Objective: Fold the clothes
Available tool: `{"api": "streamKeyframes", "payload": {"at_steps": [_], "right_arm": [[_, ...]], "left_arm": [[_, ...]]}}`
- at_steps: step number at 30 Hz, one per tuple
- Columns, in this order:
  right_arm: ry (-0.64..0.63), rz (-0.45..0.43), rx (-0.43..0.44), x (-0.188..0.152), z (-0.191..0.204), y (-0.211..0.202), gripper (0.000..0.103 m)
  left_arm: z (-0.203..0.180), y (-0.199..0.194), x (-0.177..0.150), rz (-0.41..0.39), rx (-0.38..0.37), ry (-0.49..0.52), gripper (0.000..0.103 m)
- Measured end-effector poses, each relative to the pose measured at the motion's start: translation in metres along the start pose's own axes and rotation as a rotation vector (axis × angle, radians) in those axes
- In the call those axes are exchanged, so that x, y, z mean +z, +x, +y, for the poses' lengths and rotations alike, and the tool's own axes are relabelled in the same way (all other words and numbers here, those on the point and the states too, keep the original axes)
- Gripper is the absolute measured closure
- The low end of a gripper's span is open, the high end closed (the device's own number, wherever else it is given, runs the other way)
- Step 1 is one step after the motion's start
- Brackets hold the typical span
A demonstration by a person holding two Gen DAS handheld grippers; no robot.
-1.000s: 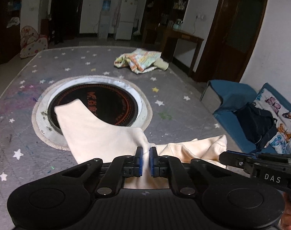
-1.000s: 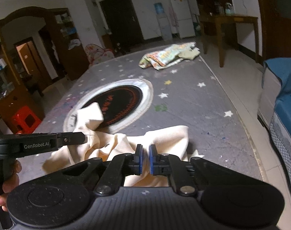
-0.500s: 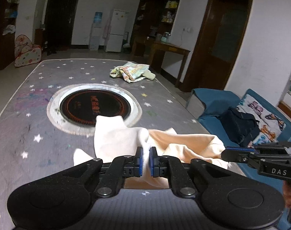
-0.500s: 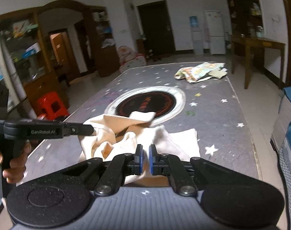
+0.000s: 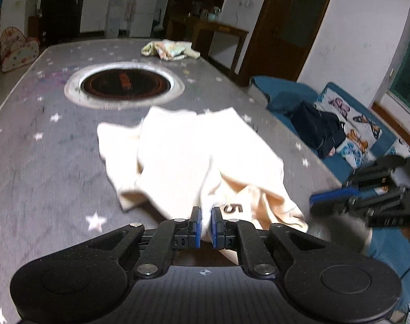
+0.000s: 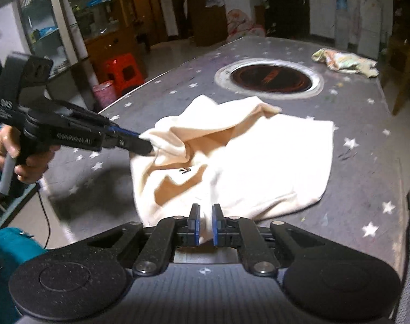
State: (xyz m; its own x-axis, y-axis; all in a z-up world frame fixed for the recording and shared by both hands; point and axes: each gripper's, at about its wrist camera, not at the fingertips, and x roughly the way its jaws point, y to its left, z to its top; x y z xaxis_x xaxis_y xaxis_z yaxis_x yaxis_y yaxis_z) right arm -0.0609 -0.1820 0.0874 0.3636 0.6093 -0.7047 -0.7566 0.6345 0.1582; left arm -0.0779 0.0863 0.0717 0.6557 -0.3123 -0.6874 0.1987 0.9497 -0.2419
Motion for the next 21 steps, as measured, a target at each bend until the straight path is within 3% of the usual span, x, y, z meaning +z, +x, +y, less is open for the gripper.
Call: {"api": "streamKeyframes", "payload": {"at_steps": [2,6,10,11,17,21], "right_arm": [[0.004,-0.013,-0.007,-0.001,0.000,-0.007,0.090],[0.017,-0.044,-0.034,0.007,-0.007,-0.008,0.077],[0.035,-0.061,-0.059,0.017,-0.017,0.003,0.076],[0.040,-0.064,-0.065,0.021,-0.021,0.008,0.076],[0.058,-0.062,-0.088,0.027,-0.028,0.027,0.075],[0.065,-0.056,-0.089,0.024,-0.028,0.035,0.066]], "left_arm": [[0.002,-0.001,-0.001,0.009,0.001,-0.005,0.090],[0.000,-0.008,0.013,-0.039,-0.004,0.002,0.087],[-0.007,-0.007,0.030,-0.093,0.004,0.020,0.060],[-0.010,-0.003,0.035,-0.102,0.010,0.028,0.058],[-0.020,0.042,0.058,-0.060,0.029,0.033,0.055],[-0.026,0.076,0.069,-0.049,0.086,0.064,0.055]]}}
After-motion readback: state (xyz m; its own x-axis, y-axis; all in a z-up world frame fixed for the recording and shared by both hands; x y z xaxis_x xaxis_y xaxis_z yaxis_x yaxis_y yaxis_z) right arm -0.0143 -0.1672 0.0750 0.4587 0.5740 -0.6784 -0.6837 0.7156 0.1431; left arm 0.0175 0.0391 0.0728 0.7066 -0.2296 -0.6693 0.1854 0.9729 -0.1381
